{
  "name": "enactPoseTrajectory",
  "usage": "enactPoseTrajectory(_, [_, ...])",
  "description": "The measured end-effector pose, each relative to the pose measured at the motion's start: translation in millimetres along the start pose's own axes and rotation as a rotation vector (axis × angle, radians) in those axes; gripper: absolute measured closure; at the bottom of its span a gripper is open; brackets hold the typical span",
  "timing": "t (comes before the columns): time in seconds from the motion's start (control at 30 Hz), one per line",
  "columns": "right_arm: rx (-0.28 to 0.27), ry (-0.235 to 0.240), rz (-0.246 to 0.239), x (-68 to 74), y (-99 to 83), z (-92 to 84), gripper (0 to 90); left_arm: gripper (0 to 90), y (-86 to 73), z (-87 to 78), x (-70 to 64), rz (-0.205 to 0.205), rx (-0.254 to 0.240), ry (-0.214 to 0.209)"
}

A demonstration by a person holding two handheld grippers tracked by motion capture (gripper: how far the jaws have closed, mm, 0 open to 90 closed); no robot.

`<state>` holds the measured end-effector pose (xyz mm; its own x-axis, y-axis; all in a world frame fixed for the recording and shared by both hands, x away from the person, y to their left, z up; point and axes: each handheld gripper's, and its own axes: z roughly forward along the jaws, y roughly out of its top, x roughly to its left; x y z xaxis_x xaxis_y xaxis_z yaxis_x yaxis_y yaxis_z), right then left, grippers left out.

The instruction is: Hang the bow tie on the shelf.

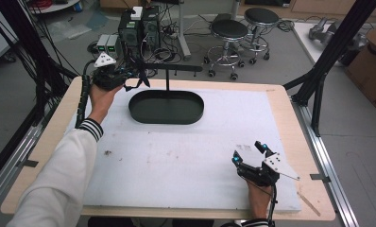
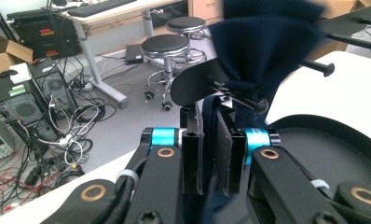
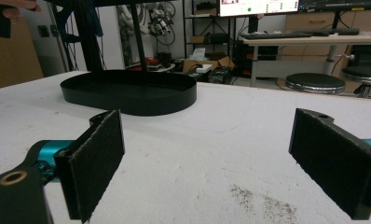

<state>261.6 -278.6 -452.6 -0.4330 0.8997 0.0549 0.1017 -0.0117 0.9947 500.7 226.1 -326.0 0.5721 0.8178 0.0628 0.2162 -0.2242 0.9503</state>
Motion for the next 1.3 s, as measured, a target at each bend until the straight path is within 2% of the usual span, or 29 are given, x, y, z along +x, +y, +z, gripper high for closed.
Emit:
enactPoseTrajectory(0.13, [0.0, 0.001, 0.001, 0.1, 0.0, 0.0, 9.3, 76.8, -0.5, -0.3, 0.6, -0.001, 0.004, 0.003])
enactPoseTrajectory(0.27, [0.002, 0.0, 0.006, 0.2, 0.0, -0.2, 9.3, 68.7, -0.5, -2.1, 1.9, -0.012, 0.009, 0.011])
enactPoseTrajectory(0.37, [0.0, 0.0, 0.003, -0.1, 0.0, -0.1, 9.3, 56.8, -1.0, -3.0, 3.2, -0.034, 0.038, 0.018])
enactPoseTrajectory(0.53, [-0.001, 0.001, 0.002, -0.1, 0.0, -0.1, 9.3, 36.2, -1.5, -7.8, 2.1, -0.005, 0.096, 0.023])
enactPoseTrajectory(0.57, [0.002, 0.004, 0.008, 0.1, 0.0, -0.2, 9.3, 32.4, -2.1, -10.1, 1.4, -0.003, 0.087, 0.014])
enactPoseTrajectory(0.67, [0.001, 0.008, 0.012, -1.2, 0.1, 0.2, 9.3, 29.5, -5.8, -20.3, -0.3, 0.014, 0.065, 0.006])
enactPoseTrajectory(0.73, [0.003, 0.008, 0.019, -1.0, 0.0, -0.5, 9.3, 28.5, -9.5, -26.9, 1.5, -0.001, 0.063, -0.009])
enactPoseTrajectory(0.8, [0.001, 0.007, 0.004, -0.8, -0.1, -0.4, 9.3, 25.5, -13.2, -35.4, 3.1, -0.008, 0.035, -0.016])
enactPoseTrajectory(0.87, [0.003, 0.009, 0.006, -0.2, 0.0, -0.4, 9.3, 24.9, -17.9, -45.0, 3.4, -0.04, 0.001, -0.034])
enactPoseTrajectory(0.97, [-0.001, 0.006, 0.0, -0.7, -0.1, -0.4, 9.3, 21.1, -26.2, -60.7, 0.0, -0.037, -0.025, -0.042])
enactPoseTrajectory(1.03, [0.0, 0.006, 0.005, 0.3, -0.2, -0.8, 9.3, 20.1, -32.5, -72.1, -3.6, -0.031, -0.016, -0.038])
enactPoseTrajectory(1.1, [0.0, 0.005, 0.004, 0.4, -0.1, -0.7, 9.3, 18.0, -40.3, -83.6, -7.2, -0.04, -0.026, -0.053])
enactPoseTrajectory(1.17, [-0.001, 0.004, 0.005, 0.4, -0.2, -0.7, 9.3, 17.5, -48.3, -96.3, -11.4, -0.041, -0.055, -0.053])
enactPoseTrajectory(1.3, [0.0, 0.0, 0.013, -0.4, -0.1, -0.6, 9.3, 12.9, -65.4, -119.0, -21.3, -0.068, -0.127, -0.074])
